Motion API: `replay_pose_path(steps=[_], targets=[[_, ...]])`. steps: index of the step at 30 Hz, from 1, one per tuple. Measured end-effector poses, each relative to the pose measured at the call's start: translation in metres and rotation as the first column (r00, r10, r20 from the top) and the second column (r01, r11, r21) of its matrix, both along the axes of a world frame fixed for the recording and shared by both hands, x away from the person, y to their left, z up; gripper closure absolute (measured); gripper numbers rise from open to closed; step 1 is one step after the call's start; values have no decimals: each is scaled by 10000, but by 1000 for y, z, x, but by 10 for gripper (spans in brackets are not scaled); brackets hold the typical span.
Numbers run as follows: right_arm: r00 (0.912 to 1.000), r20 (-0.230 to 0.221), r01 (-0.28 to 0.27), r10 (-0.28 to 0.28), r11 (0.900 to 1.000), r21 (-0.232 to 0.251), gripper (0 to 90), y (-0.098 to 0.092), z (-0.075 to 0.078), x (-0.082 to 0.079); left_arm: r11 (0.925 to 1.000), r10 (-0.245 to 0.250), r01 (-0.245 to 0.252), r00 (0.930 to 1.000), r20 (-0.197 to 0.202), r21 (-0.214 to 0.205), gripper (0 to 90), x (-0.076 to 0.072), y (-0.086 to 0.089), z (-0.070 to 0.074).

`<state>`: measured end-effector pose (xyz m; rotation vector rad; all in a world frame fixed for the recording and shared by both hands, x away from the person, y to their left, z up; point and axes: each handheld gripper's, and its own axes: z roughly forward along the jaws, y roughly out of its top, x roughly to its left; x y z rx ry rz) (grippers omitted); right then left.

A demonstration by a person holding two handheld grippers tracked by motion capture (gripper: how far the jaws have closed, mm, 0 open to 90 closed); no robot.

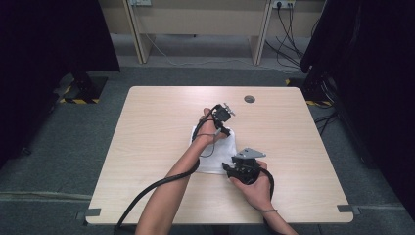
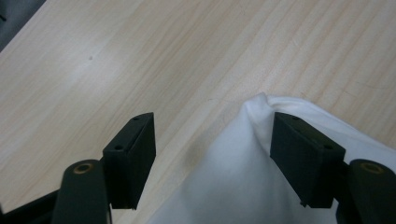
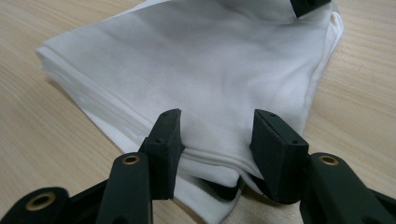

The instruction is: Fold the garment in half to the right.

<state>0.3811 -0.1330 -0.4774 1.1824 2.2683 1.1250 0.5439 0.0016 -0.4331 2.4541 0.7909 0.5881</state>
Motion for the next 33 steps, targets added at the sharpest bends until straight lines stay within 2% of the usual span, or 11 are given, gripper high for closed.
replay_pose_path(steps=[3, 5, 9, 13, 16, 21, 25, 26, 29, 33], targets=[[10000, -34, 3, -3, 10000, 19, 532, 0, 0, 0, 9999, 49, -48, 10000, -59, 144, 308, -6, 13, 8], [10000, -42, -7, 7, 10000, 21, 530, 0, 0, 0, 9996, 127, -124, 9998, -122, 235, 310, -8, 21, 8], [10000, 27, -37, 37, 10000, 4, 529, 0, 0, 1, 9979, 648, -645, 9976, -256, 109, 312, -8, 33, -2], [10000, 38, -7, 7, 10000, 42, 525, 0, -1, 0, 9963, 855, -852, 9957, -347, 88, 309, -4, 34, -13], [10000, 27, -32, 32, 10000, -9, 523, 0, 0, 0, 9964, 845, -844, 9961, -253, 41, 308, -6, 33, -11], [10000, 36, -58, 58, 10000, -29, 523, 0, 0, 1, 9968, 788, -791, 9967, -167, -133, 306, -18, 46, 0], [10000, 54, -61, 62, 10000, -56, 522, 0, 0, 0, 9955, 895, -897, 9959, -98, -291, 306, -35, 64, 9], [10000, 60, -61, 61, 10000, -60, 522, 0, 0, 1, 9960, 854, -856, 9963, -97, -246, 306, -42, 68, 10], [10000, 51, -53, 53, 10000, -55, 520, 1, -1, 1, 9953, 836, -843, 9964, -164, -486, 305, -65, 79, 12], [10000, 80, -56, 57, 10000, -70, 520, 0, -1, 1, 9978, 649, -652, 9973, -353, -100, 307, -98, 92, 8]])
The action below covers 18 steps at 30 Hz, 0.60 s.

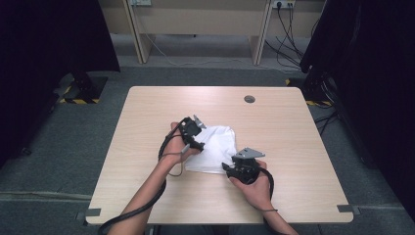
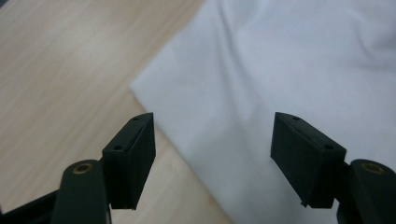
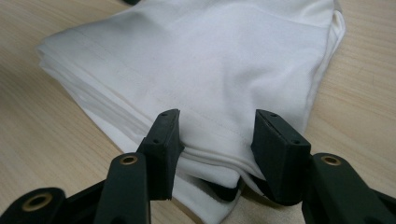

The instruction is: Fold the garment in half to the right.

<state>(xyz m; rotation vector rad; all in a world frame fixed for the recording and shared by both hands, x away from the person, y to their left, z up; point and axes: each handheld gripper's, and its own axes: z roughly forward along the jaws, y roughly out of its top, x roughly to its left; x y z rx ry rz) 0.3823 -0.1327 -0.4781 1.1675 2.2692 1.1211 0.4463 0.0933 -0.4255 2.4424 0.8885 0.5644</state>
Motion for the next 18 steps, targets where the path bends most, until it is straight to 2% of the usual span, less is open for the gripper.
replay_pose_path(steps=[3, 6, 8, 12, 18], targets=[[9999, 110, 62, -62, 10000, -49, 520, 1, -1, -1, 9998, 89, -90, 10000, 7, 149, 310, -14, 3, -9], [9999, 148, 81, -80, 9999, -65, 521, 1, -1, -1, 9991, 181, -182, 9998, 7, 373, 313, -19, 3, -22], [9999, 128, 66, -65, 10000, -69, 521, 1, -1, 0, 9991, 407, -409, 9990, 163, 110, 319, -20, 3, -29], [9999, 123, 105, -102, 9997, -198, 522, 0, -1, 3, 9987, 494, -498, 9976, 478, 83, 318, -16, 1, -30], [9997, -2, 230, -230, 9988, -441, 520, 2, 2, 19, 9978, 658, -660, 9963, 554, 19, 318, 0, -2, -31]])
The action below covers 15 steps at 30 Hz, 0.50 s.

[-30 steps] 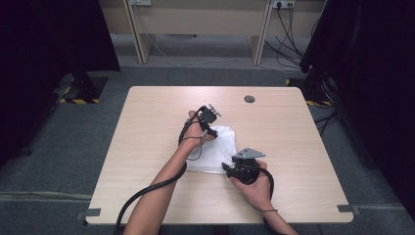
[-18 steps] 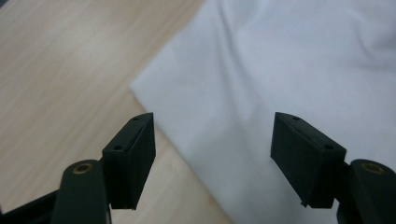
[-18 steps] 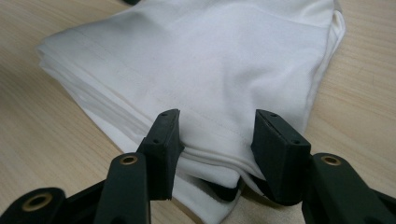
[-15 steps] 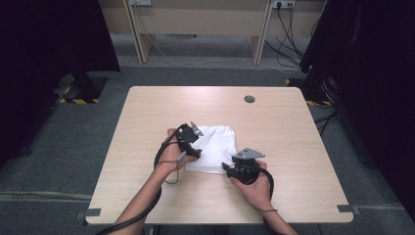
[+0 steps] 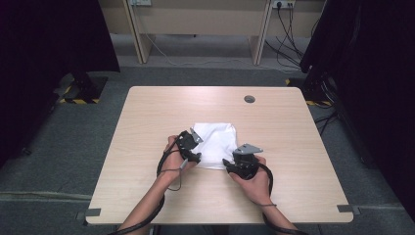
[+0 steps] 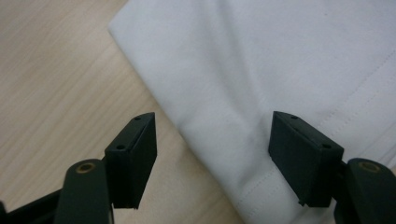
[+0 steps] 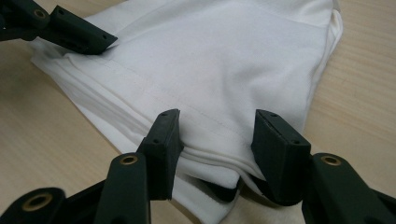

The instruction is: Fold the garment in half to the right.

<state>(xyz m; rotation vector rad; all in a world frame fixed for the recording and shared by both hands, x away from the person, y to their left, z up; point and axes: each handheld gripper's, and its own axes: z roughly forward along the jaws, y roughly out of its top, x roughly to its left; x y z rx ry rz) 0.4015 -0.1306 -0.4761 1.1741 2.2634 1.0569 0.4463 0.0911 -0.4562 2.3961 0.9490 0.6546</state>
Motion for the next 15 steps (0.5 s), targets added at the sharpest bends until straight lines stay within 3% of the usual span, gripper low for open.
replay_pose_path(steps=[6, 10, 13, 15], targets=[[9998, -197, 18, -21, 9999, -150, 506, -4, 3, 23, 9988, 185, -182, 9998, 62, -451, 311, 12, 1, -2], [9997, -227, 49, -52, 9999, -137, 473, -4, 3, 26, 9984, 163, -157, 9998, 102, -546, 302, 17, 0, -3], [9995, -264, -162, 162, 9999, 3, 403, -6, 4, 26, 9965, 122, -101, 9996, 246, -827, 289, 16, 3, -1], [9985, -434, -313, 323, 9992, 230, 340, -8, 5, 26, 9919, 257, -221, 9993, 279, -1251, 263, 13, 6, 0]])
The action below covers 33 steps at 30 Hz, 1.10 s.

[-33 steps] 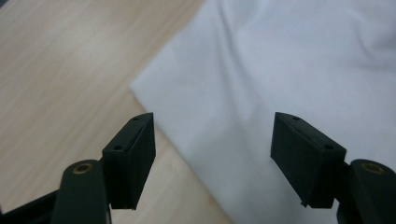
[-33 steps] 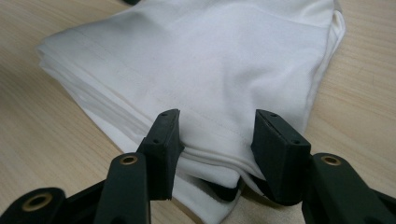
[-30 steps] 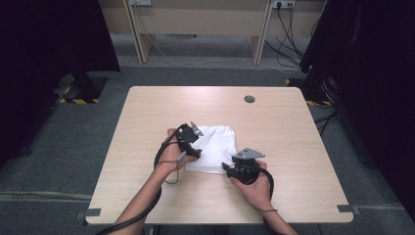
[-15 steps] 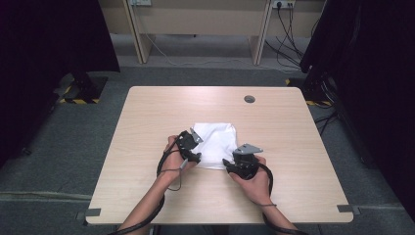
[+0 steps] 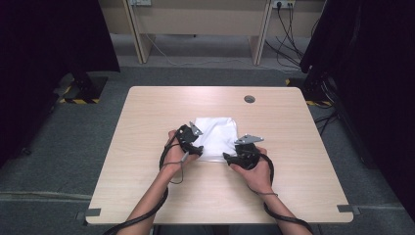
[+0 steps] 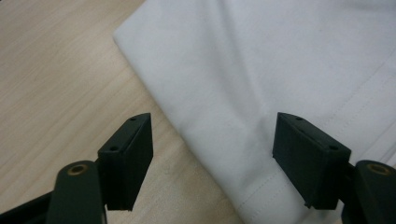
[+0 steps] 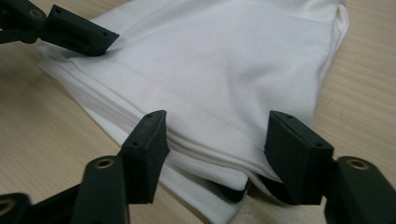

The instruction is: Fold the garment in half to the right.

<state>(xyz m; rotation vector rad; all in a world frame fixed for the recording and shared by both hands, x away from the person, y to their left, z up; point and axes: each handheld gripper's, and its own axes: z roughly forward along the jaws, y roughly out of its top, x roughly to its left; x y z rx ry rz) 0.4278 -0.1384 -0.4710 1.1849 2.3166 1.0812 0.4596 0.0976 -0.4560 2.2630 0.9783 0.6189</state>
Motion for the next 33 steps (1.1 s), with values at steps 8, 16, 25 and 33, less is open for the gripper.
replay_pose_path(steps=[8, 16, 25, 33], targets=[[9993, -318, -196, 208, 9992, 353, 238, -7, 12, -1, 9860, -36, 36, 10000, 3, -1669, 206, -17, 10, 2], [9984, -486, -285, 298, 9992, 288, 206, -17, 16, -6, 9705, 100, 27, 9986, 517, -2411, 192, -41, 24, 15], [9990, -373, -222, 237, 9990, 394, 200, -30, 28, -10, 9729, 316, -127, 9964, 784, -2309, 191, -60, 41, 20], [9995, -303, -69, 79, 9994, 337, 200, -45, 31, -14, 9716, 506, -290, 9950, 865, -2349, 191, -71, 52, 19]])
